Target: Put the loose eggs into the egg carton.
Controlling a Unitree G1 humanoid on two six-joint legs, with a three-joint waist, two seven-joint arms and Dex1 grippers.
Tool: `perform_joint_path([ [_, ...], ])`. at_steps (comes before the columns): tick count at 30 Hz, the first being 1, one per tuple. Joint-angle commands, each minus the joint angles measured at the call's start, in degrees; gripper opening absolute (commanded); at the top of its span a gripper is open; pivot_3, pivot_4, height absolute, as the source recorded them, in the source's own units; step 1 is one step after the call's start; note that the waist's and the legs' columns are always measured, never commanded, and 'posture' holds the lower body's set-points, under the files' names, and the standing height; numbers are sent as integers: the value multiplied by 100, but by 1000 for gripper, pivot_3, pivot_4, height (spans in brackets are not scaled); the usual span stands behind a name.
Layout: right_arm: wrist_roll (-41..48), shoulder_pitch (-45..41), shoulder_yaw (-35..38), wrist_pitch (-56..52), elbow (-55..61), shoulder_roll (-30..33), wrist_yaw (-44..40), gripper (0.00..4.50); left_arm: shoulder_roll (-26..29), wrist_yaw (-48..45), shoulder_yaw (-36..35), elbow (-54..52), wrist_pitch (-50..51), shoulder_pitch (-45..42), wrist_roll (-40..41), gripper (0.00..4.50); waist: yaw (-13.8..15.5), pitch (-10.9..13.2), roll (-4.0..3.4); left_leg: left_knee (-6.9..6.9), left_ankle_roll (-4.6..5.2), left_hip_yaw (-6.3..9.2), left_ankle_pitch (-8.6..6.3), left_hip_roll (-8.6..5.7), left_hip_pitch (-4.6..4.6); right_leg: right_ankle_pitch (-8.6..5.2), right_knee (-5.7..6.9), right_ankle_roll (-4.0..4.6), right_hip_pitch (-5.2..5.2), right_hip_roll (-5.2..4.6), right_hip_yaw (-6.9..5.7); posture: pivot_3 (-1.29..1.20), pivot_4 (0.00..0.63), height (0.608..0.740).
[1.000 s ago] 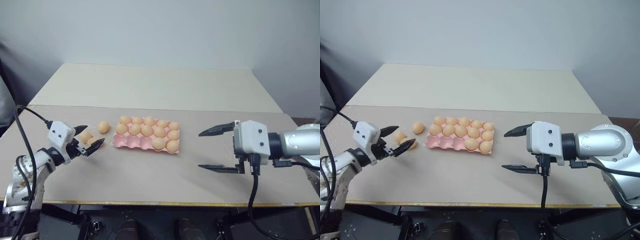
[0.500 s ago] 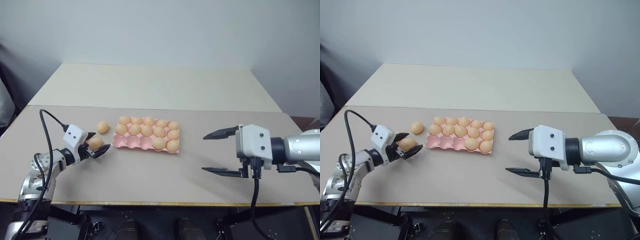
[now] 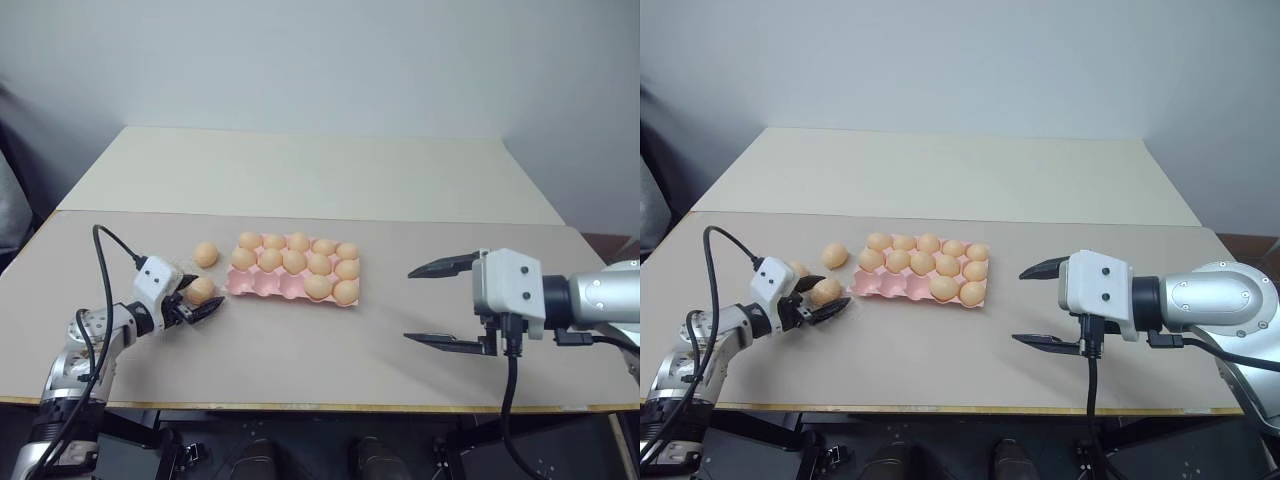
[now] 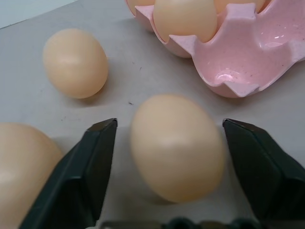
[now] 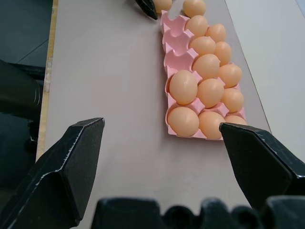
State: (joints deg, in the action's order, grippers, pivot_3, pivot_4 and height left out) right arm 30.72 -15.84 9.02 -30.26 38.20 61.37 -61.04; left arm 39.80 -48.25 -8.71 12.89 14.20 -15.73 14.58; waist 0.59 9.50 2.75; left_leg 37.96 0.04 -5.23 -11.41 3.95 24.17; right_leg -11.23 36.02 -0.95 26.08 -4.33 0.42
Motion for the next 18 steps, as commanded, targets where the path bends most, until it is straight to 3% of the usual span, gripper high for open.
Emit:
perform_joint_path([
  [1,57,-43,106,28,82,8,49,4500,62,-24,-43,-73,50,-31,24,2510,0,0,0,0,0,0,0,0,0,0,0,0,0,0,0,0,150,740],
  [4,56,-56,85,21,81,-2,69,4500,58,28,-42,-47,0,-23,-31,1754,-3,0,0,0,0,0,0,0,-1,0,0,0,0,0,0,0,150,740],
  [10,36,-14,95,24,90,-8,100,4500,204,20,-78,-386,-41,251,-90,1695,-19,0,0,0,0,0,0,0,-1,0,0,1,0,0,1,0,150,740],
  [18,30,66,138,47,97,-1,95,4500,759,-87,-443,-1657,204,977,40,1695,-41,0,0,0,0,-1,-1,1,-2,-4,1,6,2,-3,0,0,150,740],
])
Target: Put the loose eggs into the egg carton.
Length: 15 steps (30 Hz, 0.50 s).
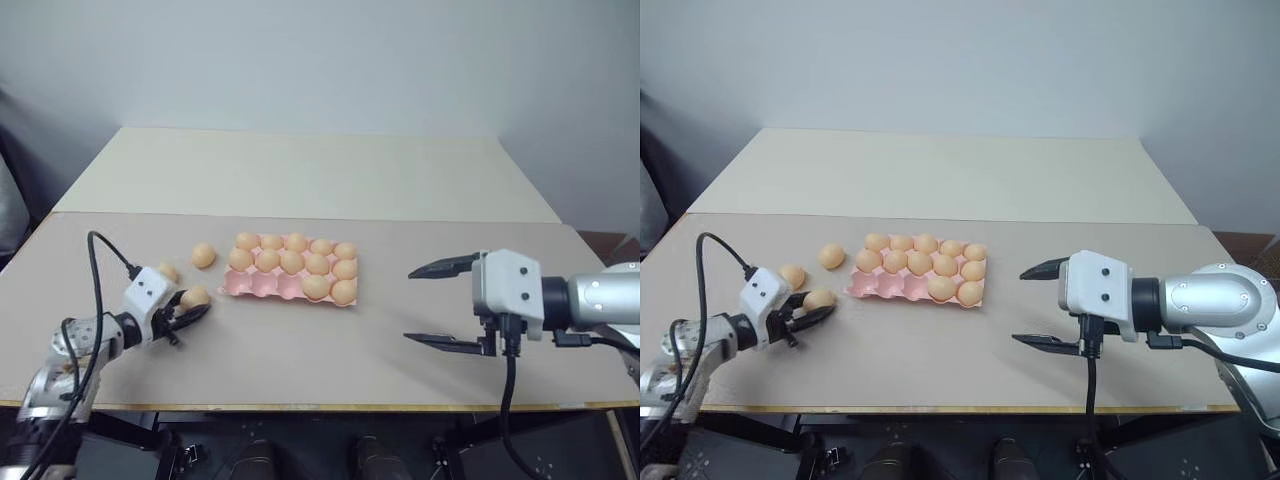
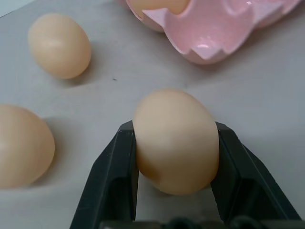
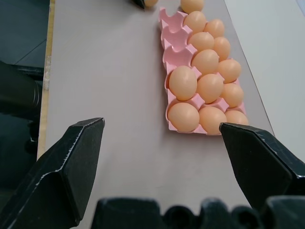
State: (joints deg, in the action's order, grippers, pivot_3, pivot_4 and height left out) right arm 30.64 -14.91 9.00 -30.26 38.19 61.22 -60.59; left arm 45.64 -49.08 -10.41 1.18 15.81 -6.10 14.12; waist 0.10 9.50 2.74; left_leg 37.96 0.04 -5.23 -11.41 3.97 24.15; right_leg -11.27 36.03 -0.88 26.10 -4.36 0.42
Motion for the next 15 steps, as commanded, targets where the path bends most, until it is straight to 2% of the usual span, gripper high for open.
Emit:
perform_joint_path([
  [1,34,-32,134,60,94,16,41,4500,217,-24,-346,-617,86,22,156,1695,23,0,0,0,0,0,0,0,0,0,0,0,0,0,-1,0,150,740],
  [6,30,-80,137,84,104,25,32,4500,428,-602,-647,-1009,-80,-11,655,1695,48,0,0,0,-1,-1,-1,0,4,-1,-6,0,3,-1,-2,0,150,740],
  [9,9,-64,159,68,141,21,82,4500,287,-1089,-654,-993,-357,-292,1142,1695,56,0,0,-1,0,-2,0,0,5,0,-5,0,4,-2,-2,0,150,740],
  [11,-14,-27,188,43,194,11,152,4500,106,-1365,-386,-778,-608,-618,1216,1695,76,0,0,-1,0,-1,0,-1,4,0,-4,0,1,-2,-4,0,150,740],
  [15,-45,80,288,-62,383,53,346,4500,-139,-1799,266,-26,-1116,-1229,836,1695,65,0,0,-1,0,-2,0,-3,3,0,-4,-1,-3,1,-1,0,150,740],
])
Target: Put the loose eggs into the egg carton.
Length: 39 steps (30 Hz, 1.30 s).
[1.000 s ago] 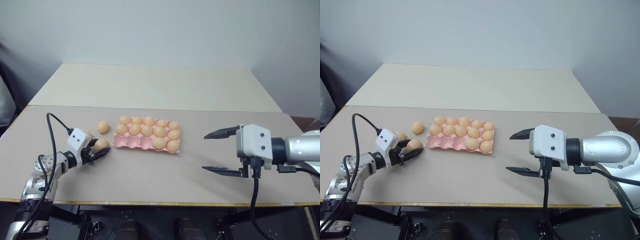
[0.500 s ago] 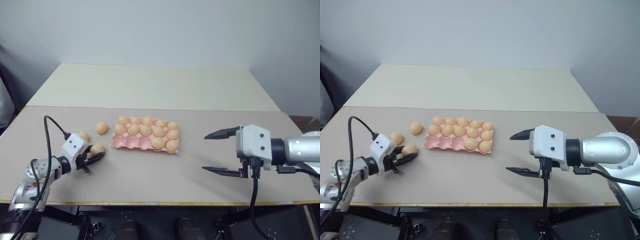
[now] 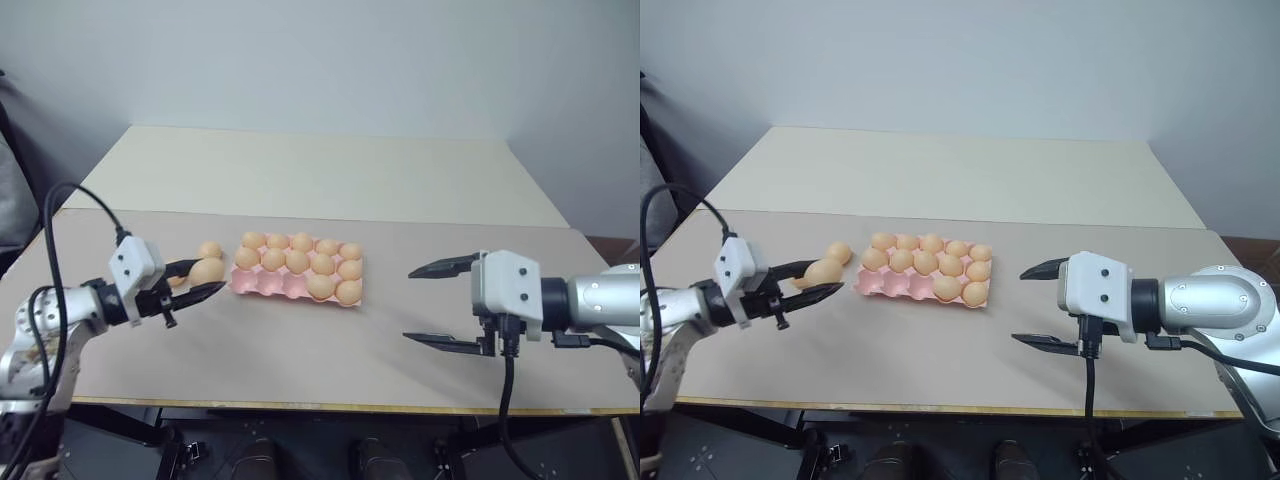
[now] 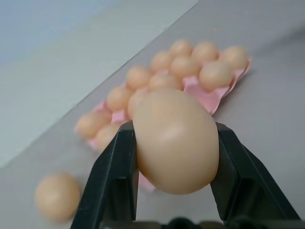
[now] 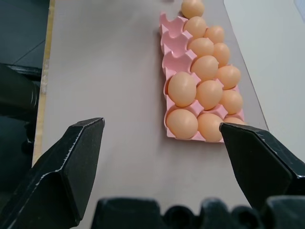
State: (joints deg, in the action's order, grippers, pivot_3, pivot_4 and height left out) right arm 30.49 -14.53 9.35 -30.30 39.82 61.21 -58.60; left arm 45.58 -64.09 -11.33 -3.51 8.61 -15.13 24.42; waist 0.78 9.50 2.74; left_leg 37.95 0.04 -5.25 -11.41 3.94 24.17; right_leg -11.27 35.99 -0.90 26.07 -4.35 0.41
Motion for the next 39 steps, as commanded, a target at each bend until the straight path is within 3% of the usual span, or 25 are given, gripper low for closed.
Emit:
perform_joint_path([
  [1,-18,98,345,-98,285,78,188,4500,-266,-377,521,707,-522,-560,-260,1695,-2,0,0,0,0,0,0,-1,1,0,0,0,1,1,0,0,150,740],
  [12,166,613,1060,-651,1019,197,550,4500,-1421,-1307,1395,3014,-1355,-2389,-624,1695,-15,-3,6,4,2,8,1,-5,7,21,-1,-35,-2,6,4,0,150,740],
  [17,216,878,1325,-849,1240,150,712,4500,-1628,-1229,1661,3592,-1929,-2702,-1140,1695,-19,-3,7,4,2,13,1,-6,6,22,0,-37,-4,7,3,0,150,740],
  [22,232,1045,1433,-904,1314,140,778,4500,-1627,-1455,1567,3770,-1829,-2815,-1023,1695,-21,-3,7,5,3,15,1,-5,6,22,0,-38,-4,9,3,0,150,740],
  [23,233,1050,1430,-898,1311,140,789,4500,-1641,-1379,1548,3826,-1855,-2843,-1059,2386,-16,-3,7,5,2,15,1,-6,7,22,0,-38,-4,8,3,0,150,740],
  [30,223,985,1331,-771,1190,168,764,4500,-1703,-1219,1493,3761,-2060,-2798,-1066,4473,-16,-3,8,7,3,17,1,-6,7,22,0,-38,-5,8,2,0,150,740],
  [36,249,890,1262,-685,1090,159,712,4500,-1477,-1188,1230,3173,-1856,-2507,-823,4473,-31,-3,7,7,3,18,1,-5,6,22,1,-38,-4,9,2,0,150,740],
  [39,352,759,1167,-625,1036,134,643,4500,-1083,-961,835,2354,-1381,-2007,-566,4473,-88,-3,7,7,3,18,1,-5,6,22,2,-38,-4,9,3,0,150,740],
])
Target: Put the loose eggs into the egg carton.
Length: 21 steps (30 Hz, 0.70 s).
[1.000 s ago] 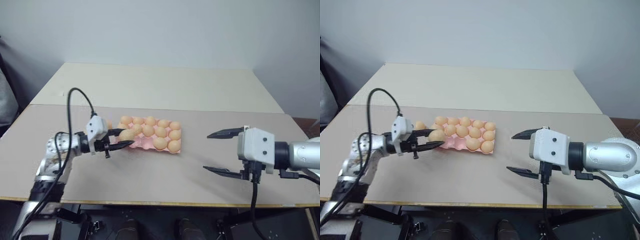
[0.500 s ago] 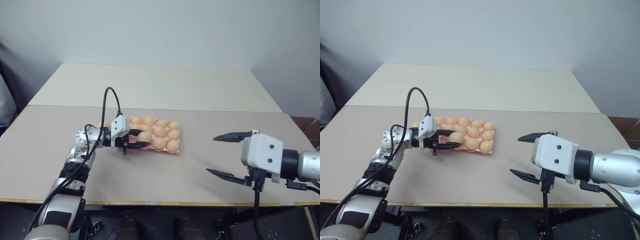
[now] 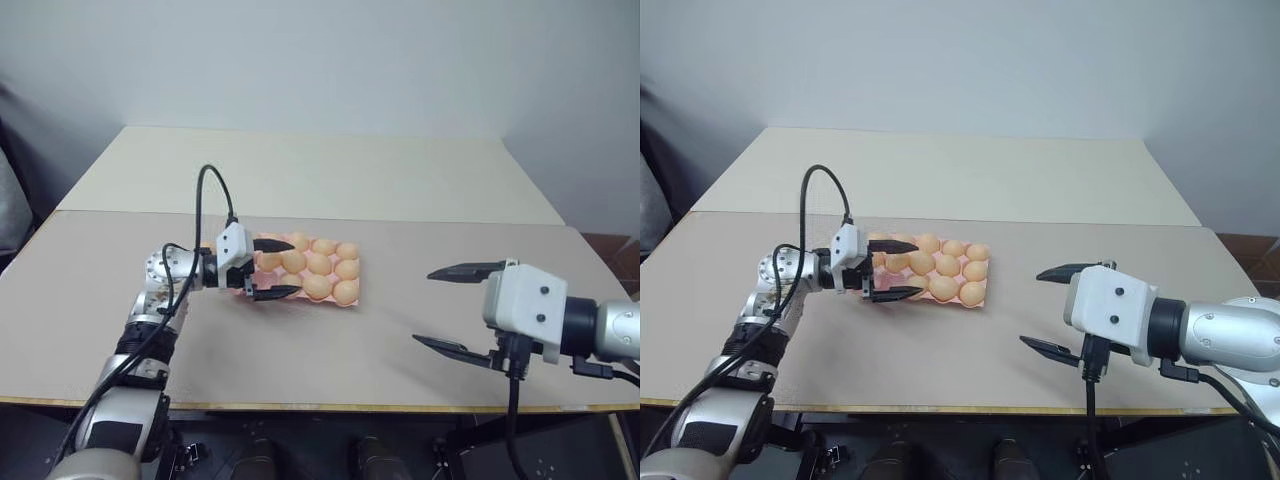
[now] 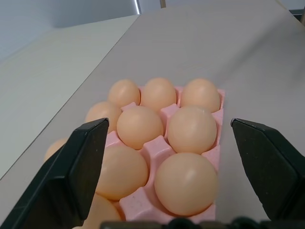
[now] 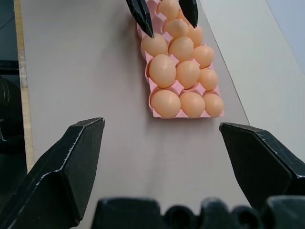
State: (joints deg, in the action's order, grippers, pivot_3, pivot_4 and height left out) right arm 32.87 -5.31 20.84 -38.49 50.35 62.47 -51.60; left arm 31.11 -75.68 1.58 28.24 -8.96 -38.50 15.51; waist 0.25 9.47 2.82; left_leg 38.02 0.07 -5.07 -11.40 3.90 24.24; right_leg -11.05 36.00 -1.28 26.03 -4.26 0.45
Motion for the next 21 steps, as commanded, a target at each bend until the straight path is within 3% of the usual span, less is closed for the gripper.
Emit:
perform_joint_path([
  [1,178,-247,-44,220,-51,-18,-87,4500,523,358,-621,-1162,581,568,391,4473,-69,0,0,0,0,-1,0,2,0,0,0,0,1,0,2,0,150,740],
  [10,372,-1112,-1026,550,-789,-370,-454,4500,1347,1759,-2124,-3600,1995,2714,733,4473,-102,0,0,-1,0,-1,-1,5,-11,-19,2,28,-4,-4,-1,0,150,740],
  [16,46,-1835,-1952,661,-1356,-758,-586,4500,1362,2578,-3053,-4481,2560,3753,741,4473,-92,0,0,-2,-1,-5,-1,6,-10,-22,4,35,0,-5,-2,0,150,740],
  [21,-147,-2104,-2269,786,-1627,-915,-729,4500,1313,2952,-3431,-4823,2752,4188,769,4473,-65,0,0,-2,-2,-9,-1,7,-8,-23,0,37,3,-8,-4,0,150,740],
])
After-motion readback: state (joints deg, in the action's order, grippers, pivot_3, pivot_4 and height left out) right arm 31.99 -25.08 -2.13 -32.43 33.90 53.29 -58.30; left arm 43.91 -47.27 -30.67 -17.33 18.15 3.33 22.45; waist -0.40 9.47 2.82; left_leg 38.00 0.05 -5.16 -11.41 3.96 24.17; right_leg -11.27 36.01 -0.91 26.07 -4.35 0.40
